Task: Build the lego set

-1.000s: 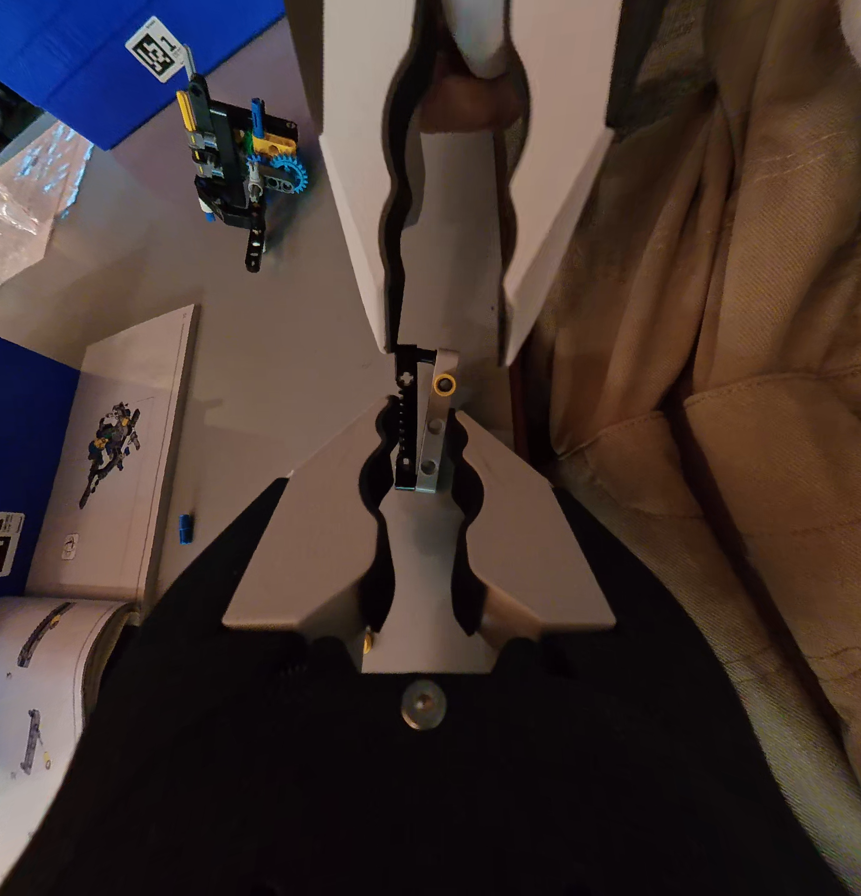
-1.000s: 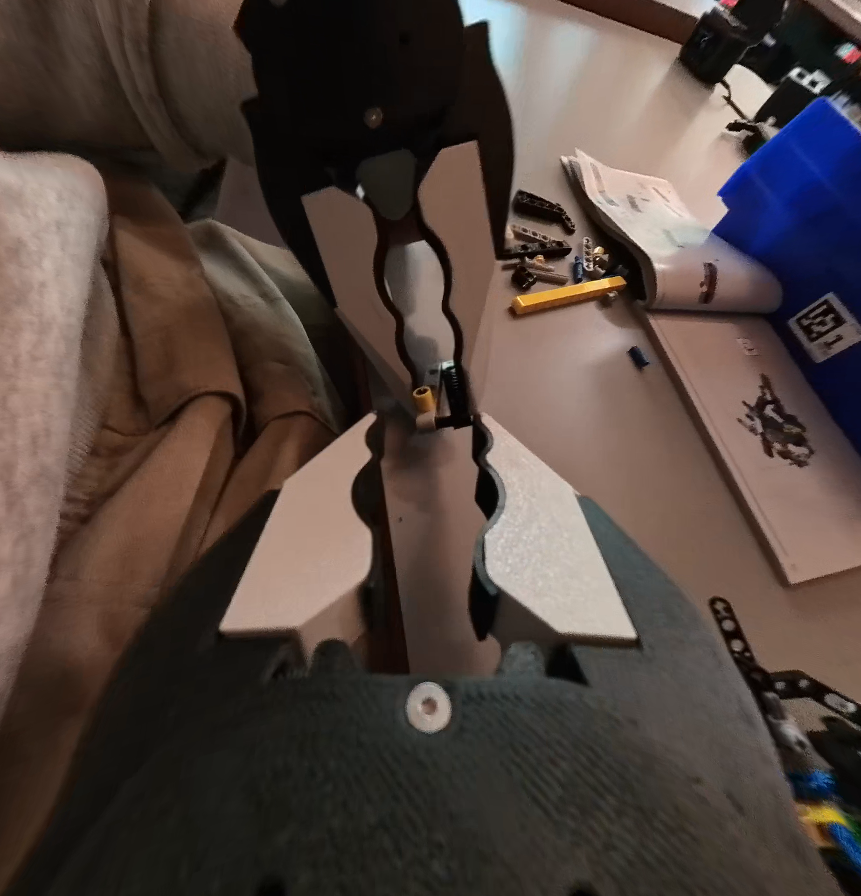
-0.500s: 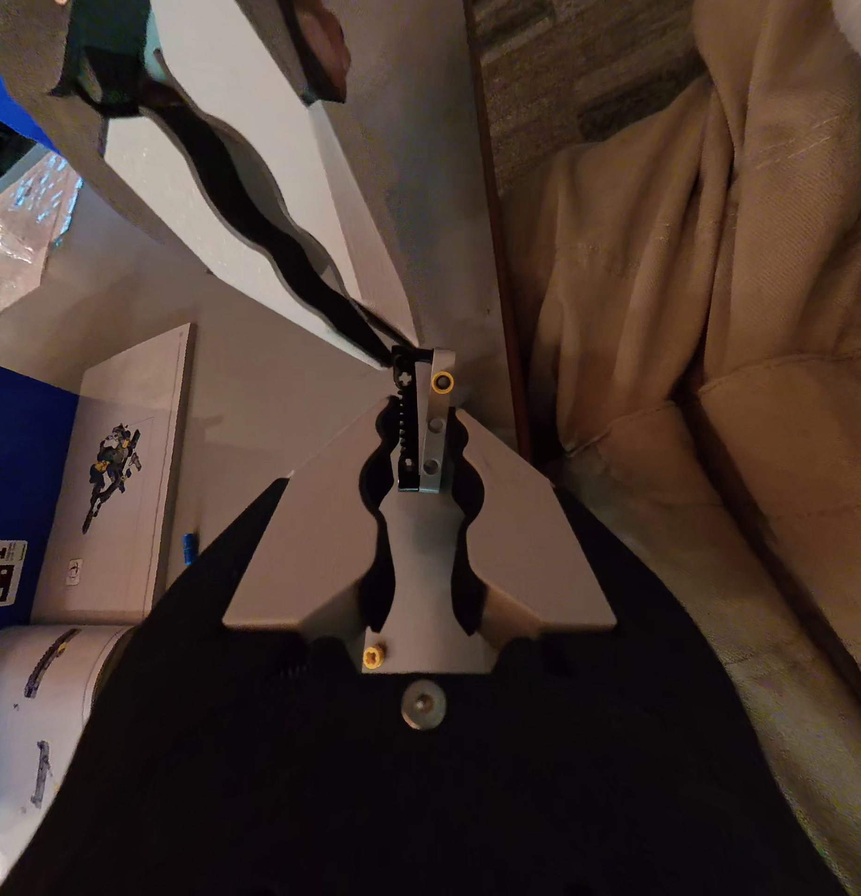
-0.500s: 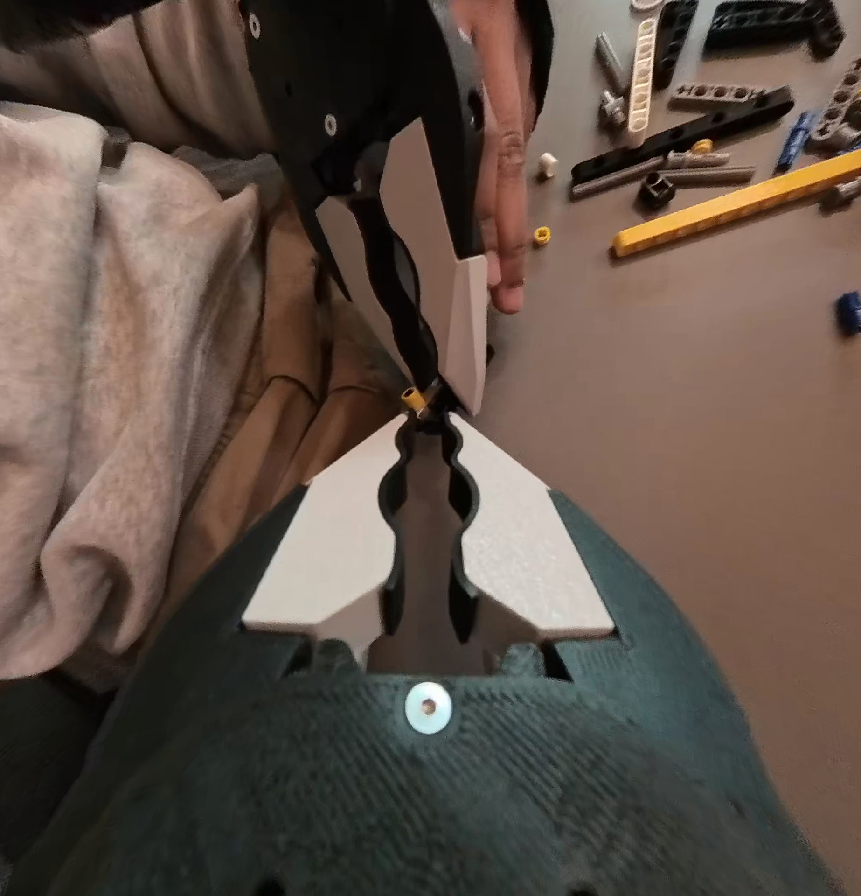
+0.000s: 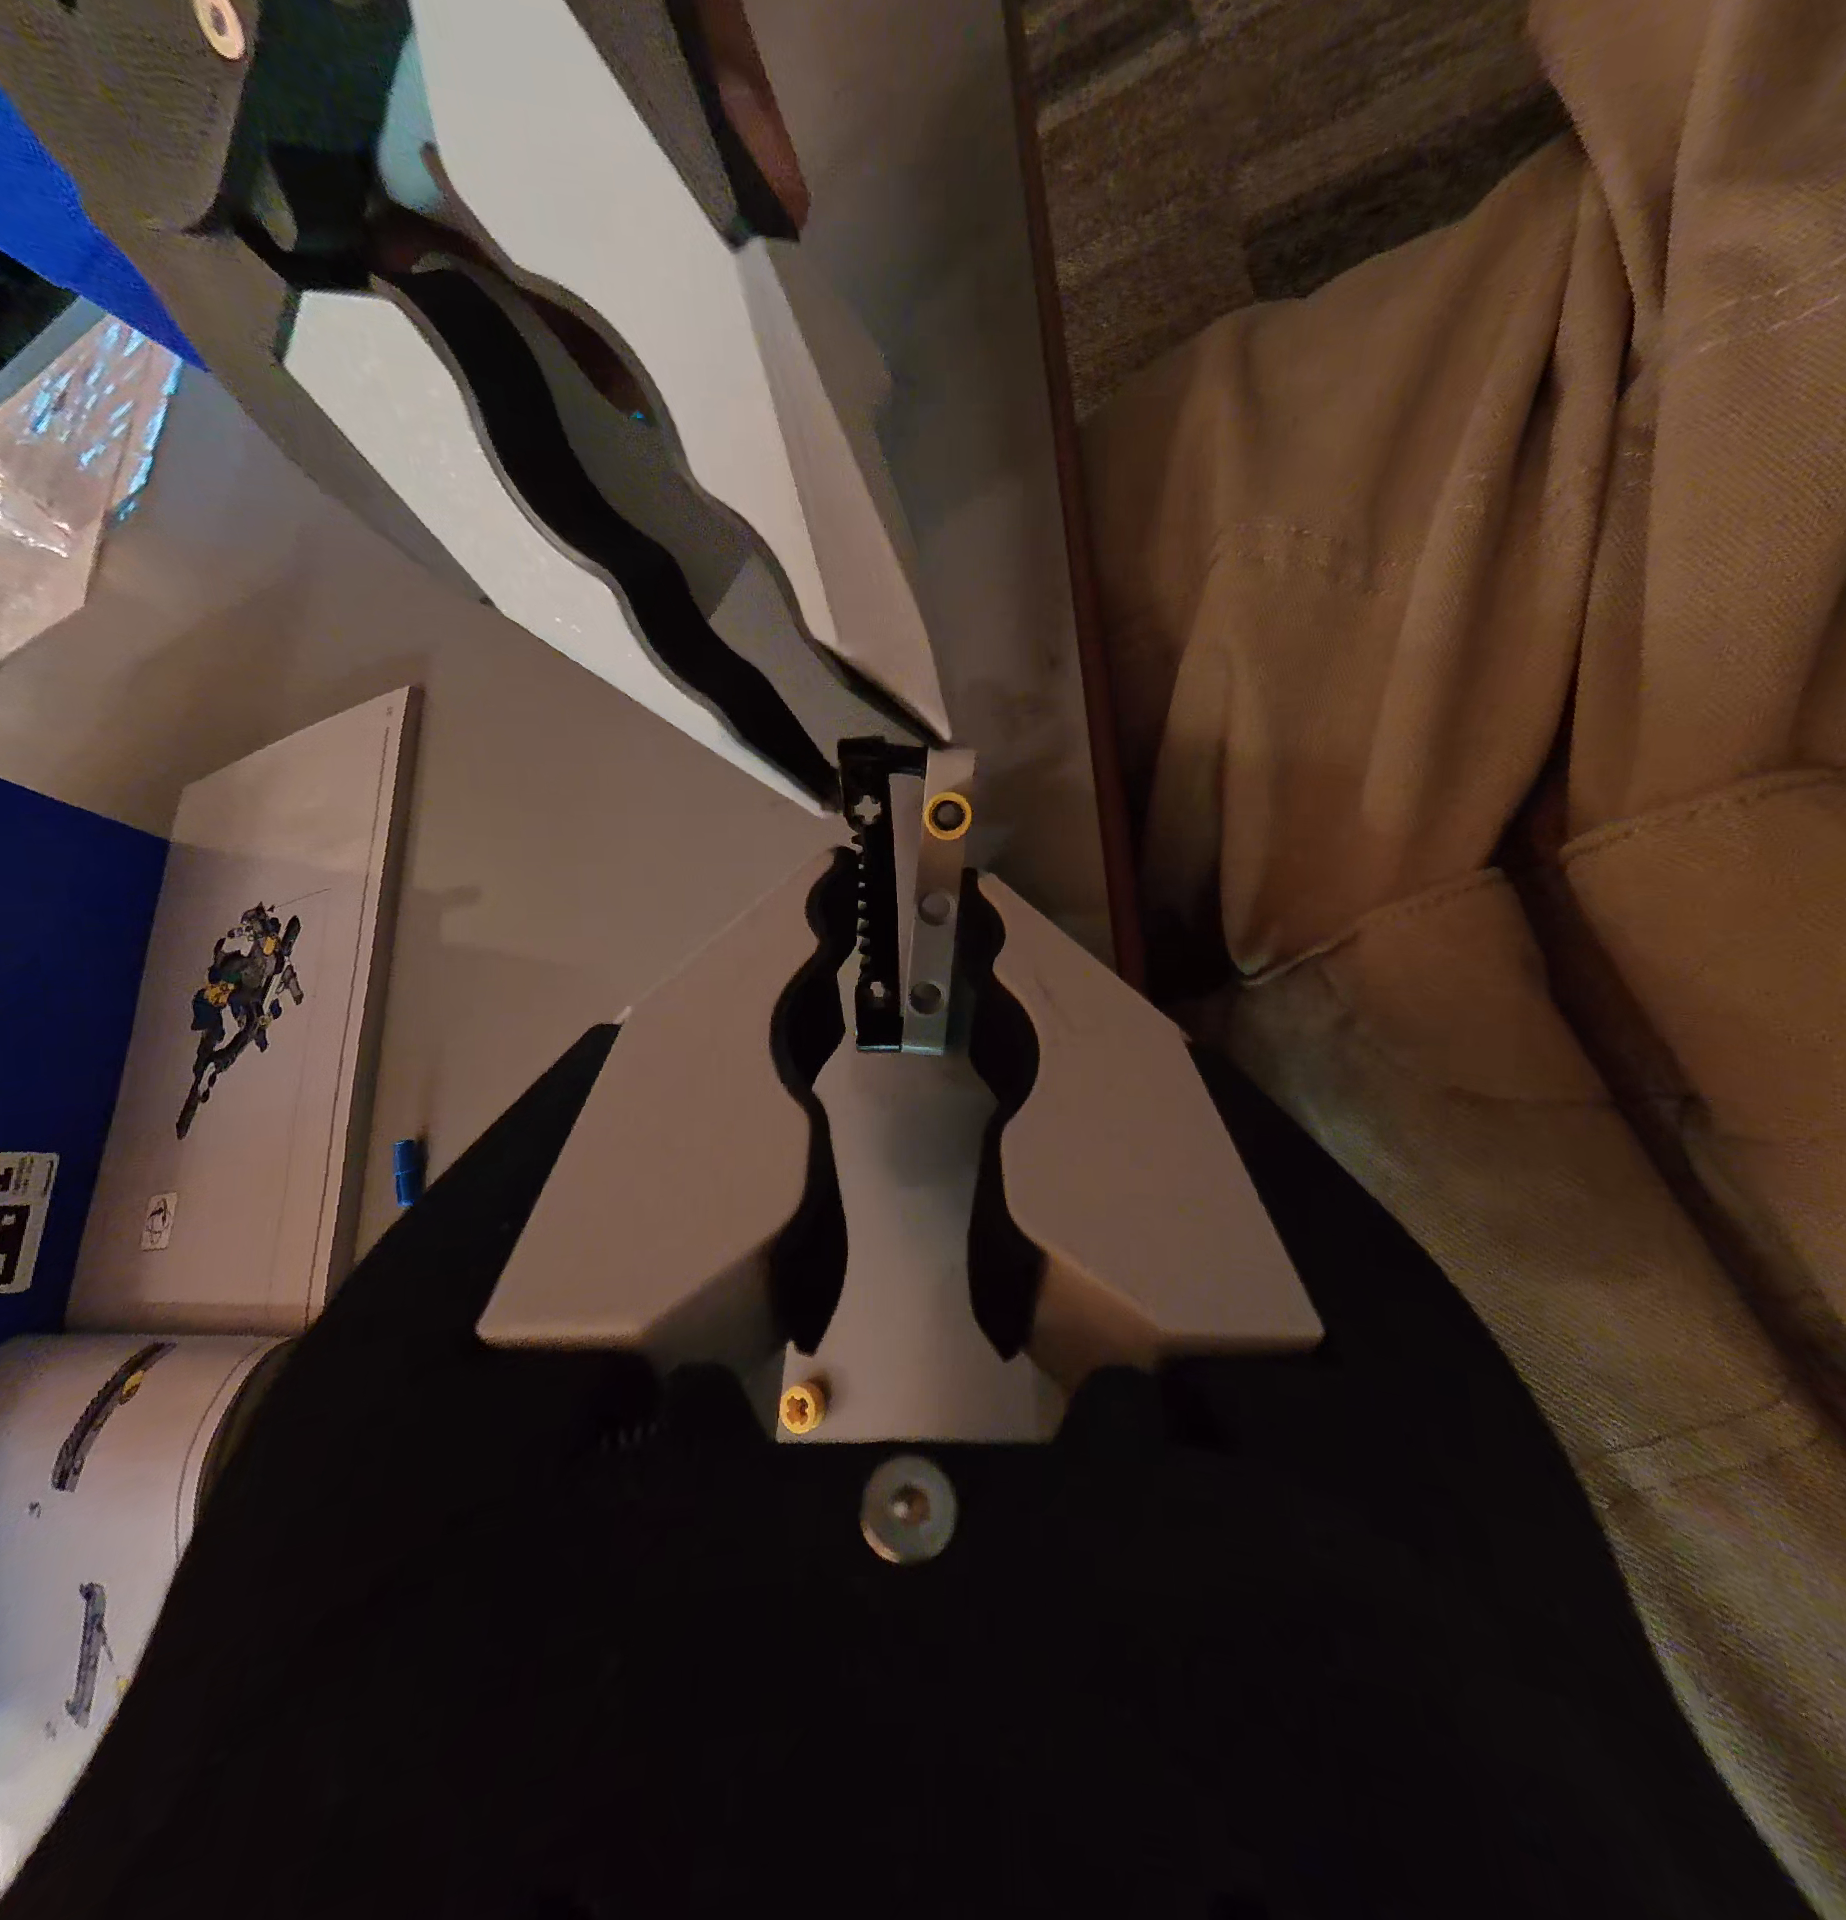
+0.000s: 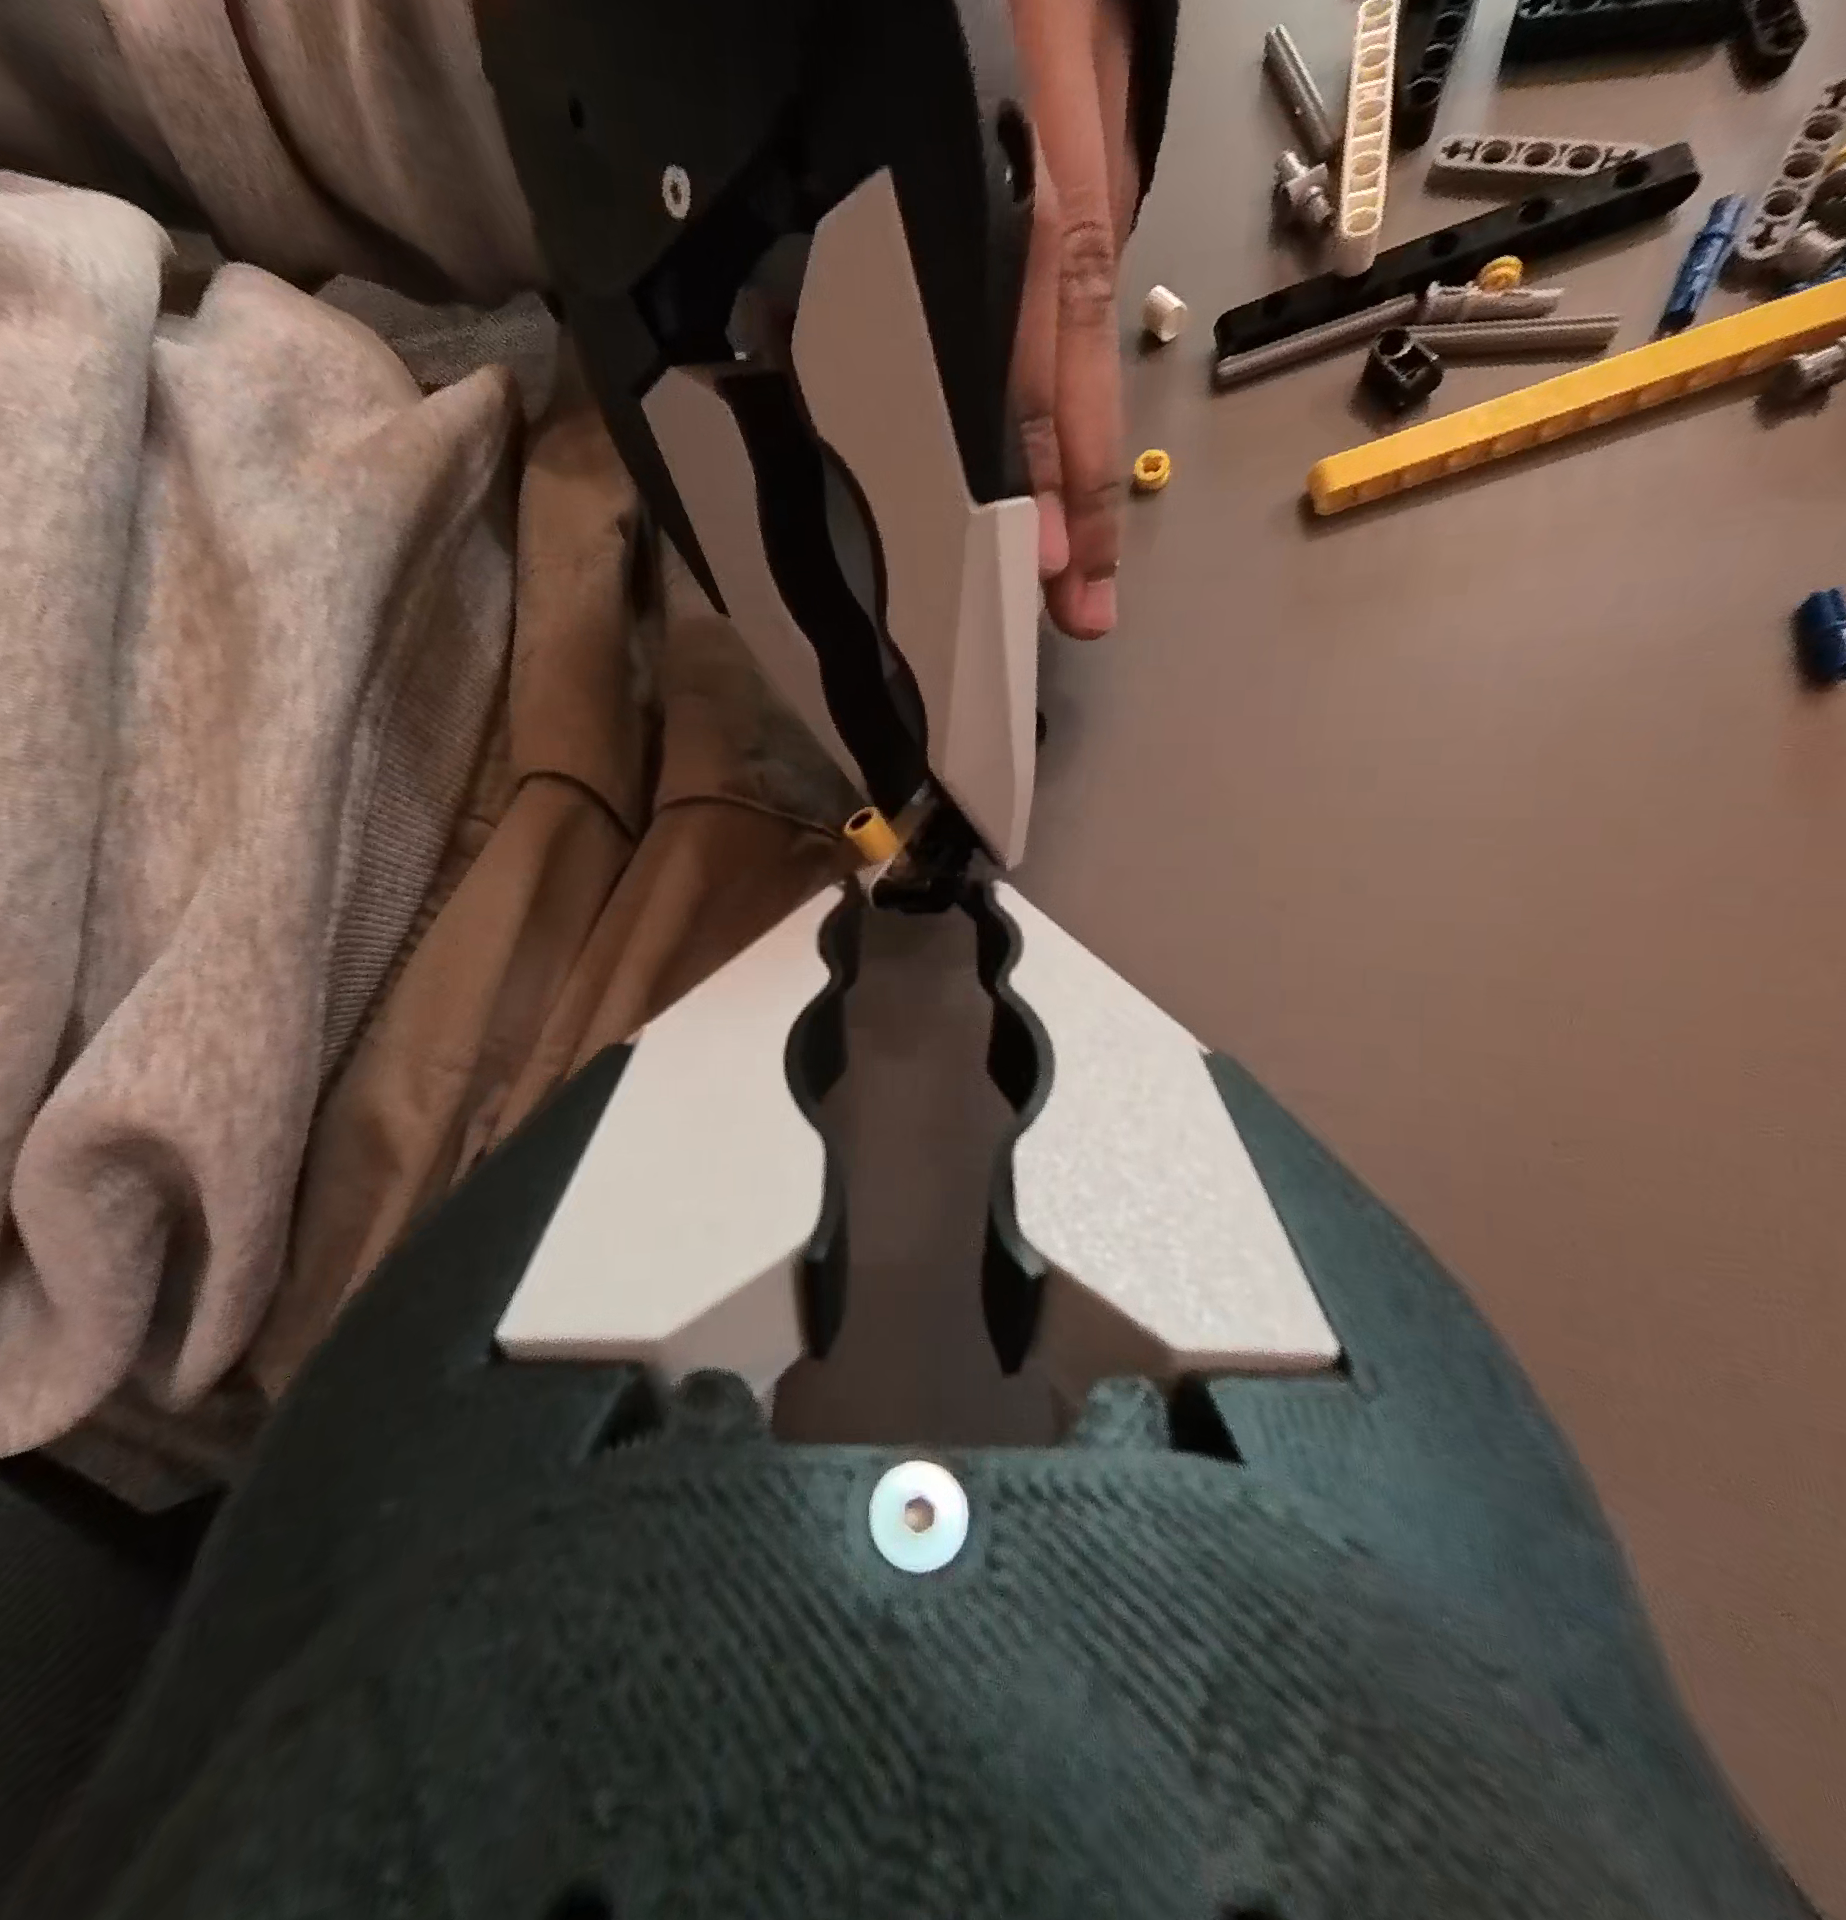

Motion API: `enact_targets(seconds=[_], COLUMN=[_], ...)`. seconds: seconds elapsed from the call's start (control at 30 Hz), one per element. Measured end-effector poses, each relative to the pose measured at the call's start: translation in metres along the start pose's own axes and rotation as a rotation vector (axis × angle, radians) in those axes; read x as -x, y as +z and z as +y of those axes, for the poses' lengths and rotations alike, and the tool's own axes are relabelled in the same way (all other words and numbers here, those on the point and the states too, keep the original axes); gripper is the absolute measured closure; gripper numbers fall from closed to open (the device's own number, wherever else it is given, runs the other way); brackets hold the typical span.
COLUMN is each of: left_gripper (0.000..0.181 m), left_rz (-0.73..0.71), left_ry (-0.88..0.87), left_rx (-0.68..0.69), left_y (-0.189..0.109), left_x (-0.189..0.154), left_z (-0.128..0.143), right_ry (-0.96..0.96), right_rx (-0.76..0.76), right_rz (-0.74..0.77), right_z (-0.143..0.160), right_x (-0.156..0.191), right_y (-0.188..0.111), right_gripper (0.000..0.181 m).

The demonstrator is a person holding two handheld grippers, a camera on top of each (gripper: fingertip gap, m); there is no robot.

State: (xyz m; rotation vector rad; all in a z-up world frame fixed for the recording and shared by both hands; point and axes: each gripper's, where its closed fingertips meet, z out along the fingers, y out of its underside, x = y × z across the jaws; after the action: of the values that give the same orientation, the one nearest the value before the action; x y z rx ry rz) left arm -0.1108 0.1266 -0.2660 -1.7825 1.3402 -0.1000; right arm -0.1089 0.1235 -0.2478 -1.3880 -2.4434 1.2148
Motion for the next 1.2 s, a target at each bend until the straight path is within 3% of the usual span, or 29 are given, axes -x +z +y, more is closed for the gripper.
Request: enact_targets(seconds=[0.27, 0.33, 0.53, 0.83, 1.2], left_gripper=[0.162, 0.161, 0.162, 0.162, 0.162], left_rz=[-0.005, -0.007, -0.007, -0.007, -0.008], left_ry=[0.004, -0.001, 0.000, -0.001, -0.001], left_rx=[0.000, 0.003, 0.003, 0.003, 0.004], left_y=[0.000, 0.000, 0.000, -0.001, -0.001], left_x=[0.000, 0.001, 0.001, 0.001, 0.001], left_z=[0.000, 0.000, 0.000, 0.000, 0.001], right_ry=[0.043, 0.051, 0.082, 0.101, 0.194], right_rx=[-0.034, 0.018, -0.055, -0.054, -0.101], right_rz=[-0.033, -0.041, -0.043, -0.074, -0.131], right_z=[0.005, 0.015, 0.001, -0.001, -0.001], right_x=[0.000, 0.000, -0.003, 0.000, -0.001], right_y=[-0.004, 0.002, -0.001, -0.002, -0.002], right_gripper=[0.173, 0.164, 0.151, 0.166, 0.170])
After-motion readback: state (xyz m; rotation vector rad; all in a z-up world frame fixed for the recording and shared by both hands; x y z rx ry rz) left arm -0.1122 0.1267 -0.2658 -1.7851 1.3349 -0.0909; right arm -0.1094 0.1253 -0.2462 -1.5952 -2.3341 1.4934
